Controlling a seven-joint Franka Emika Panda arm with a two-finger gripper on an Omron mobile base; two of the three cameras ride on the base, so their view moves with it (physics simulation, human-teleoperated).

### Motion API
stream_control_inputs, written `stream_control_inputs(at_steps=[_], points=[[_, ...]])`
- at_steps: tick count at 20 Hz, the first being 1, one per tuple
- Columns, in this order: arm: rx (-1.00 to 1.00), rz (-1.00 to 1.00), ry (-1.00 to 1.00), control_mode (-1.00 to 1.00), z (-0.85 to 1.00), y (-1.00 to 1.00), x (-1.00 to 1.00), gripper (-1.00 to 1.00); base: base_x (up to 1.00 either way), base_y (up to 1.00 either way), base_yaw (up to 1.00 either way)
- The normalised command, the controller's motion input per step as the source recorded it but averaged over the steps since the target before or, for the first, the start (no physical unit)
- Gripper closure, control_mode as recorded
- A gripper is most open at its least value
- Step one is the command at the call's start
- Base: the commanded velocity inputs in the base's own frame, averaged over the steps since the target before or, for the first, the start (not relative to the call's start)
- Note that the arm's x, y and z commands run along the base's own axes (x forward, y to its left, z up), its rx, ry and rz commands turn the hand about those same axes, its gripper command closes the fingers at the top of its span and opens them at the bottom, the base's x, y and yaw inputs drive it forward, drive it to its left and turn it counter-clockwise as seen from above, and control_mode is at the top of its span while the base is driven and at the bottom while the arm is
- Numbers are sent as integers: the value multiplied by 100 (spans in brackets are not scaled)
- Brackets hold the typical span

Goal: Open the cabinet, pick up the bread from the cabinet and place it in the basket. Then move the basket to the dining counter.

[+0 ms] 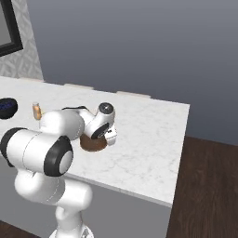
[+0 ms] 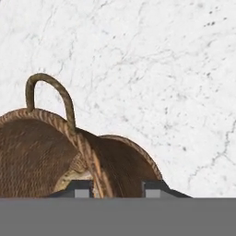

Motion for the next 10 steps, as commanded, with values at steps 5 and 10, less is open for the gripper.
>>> stream_control_inputs(at_steps=[5, 10], points=[[0, 3, -8, -100, 25, 0, -15, -100, 0, 0, 0], [0, 7, -16, -100, 53, 0, -43, -100, 0, 0, 0]])
